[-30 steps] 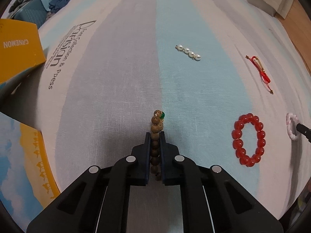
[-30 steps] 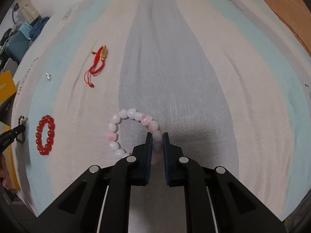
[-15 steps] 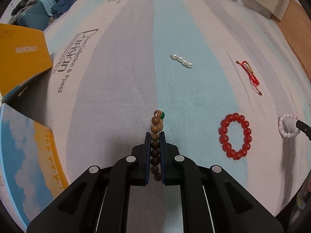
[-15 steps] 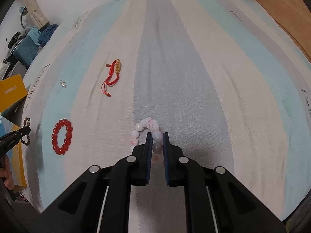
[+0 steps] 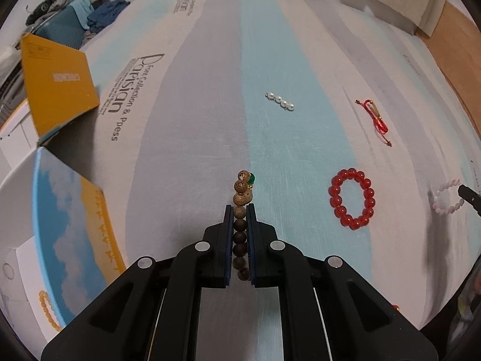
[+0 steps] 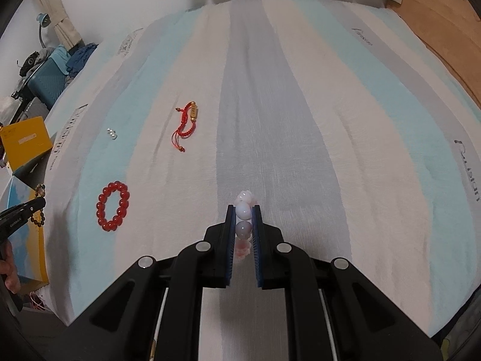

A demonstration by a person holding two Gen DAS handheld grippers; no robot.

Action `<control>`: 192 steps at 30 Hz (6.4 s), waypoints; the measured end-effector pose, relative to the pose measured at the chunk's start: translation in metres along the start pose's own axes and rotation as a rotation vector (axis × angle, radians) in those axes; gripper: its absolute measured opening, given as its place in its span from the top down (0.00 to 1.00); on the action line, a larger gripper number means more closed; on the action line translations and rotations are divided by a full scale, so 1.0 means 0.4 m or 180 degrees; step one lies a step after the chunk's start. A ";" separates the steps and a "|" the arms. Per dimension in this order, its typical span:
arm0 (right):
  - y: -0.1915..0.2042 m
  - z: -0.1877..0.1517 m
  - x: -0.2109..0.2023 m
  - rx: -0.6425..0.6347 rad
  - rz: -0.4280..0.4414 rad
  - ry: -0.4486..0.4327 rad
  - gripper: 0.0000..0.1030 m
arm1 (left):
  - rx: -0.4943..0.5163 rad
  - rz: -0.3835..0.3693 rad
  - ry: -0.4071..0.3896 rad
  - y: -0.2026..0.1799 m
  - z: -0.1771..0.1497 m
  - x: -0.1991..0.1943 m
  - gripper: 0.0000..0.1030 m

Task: Organize jewelry
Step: 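Carry the brown bracelet with the left tool while the right tool carries the pink-white bracelet into the box, then open the left tool and the right tool to drop both bracelets in the box, then move both tools away from the box over the remaining jewelry on the bed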

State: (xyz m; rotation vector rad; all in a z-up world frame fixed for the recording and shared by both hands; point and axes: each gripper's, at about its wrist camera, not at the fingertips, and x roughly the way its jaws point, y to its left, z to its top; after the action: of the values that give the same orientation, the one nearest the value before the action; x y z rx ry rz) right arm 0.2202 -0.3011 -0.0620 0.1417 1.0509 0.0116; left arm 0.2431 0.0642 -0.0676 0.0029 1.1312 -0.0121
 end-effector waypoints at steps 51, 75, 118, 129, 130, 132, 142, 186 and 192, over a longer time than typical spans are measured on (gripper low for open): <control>0.855 -0.093 -0.341 -0.1357 0.0927 -0.0559 0.91 | -0.0797 0.0459 -0.0271 0.571 -0.280 -0.404 0.93; 1.252 -0.262 -0.158 -0.1874 0.1098 0.0198 0.91 | -0.1315 0.0579 0.0118 0.837 -0.431 -0.309 0.93; 1.305 -0.302 -0.081 -0.2039 0.0965 0.0424 0.41 | -0.1382 0.0771 0.0630 0.866 -0.427 -0.236 0.70; 1.256 -0.286 -0.180 -0.1976 0.1001 0.0132 0.19 | -0.1390 0.0747 0.0193 0.814 -0.384 -0.342 0.33; 1.243 -0.284 -0.193 -0.1943 0.1005 0.0094 0.17 | -0.1377 0.0744 0.0150 0.807 -0.377 -0.349 0.30; 1.223 -0.281 -0.210 -0.1905 0.1002 0.0022 0.13 | -0.1354 0.0741 0.0063 0.804 -0.385 -0.353 0.26; 1.079 -0.252 -0.274 -0.1663 0.0878 -0.0176 0.09 | -0.1173 0.0715 -0.0218 0.687 -0.326 -0.410 0.06; 0.256 -0.255 -0.098 -0.0238 -0.0044 0.0131 0.09 | -0.0246 0.0096 -0.0280 -0.048 0.104 -0.021 0.06; 0.234 -0.301 -0.061 -0.0290 -0.0066 0.0228 0.13 | -0.0122 0.0153 -0.0274 -0.093 0.199 0.098 0.06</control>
State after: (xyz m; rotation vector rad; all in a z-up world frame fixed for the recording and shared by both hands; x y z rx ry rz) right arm 0.1093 -0.1971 -0.0884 0.0481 1.1214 0.0459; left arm 0.3314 0.0259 -0.0689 -0.0047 1.0447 0.0519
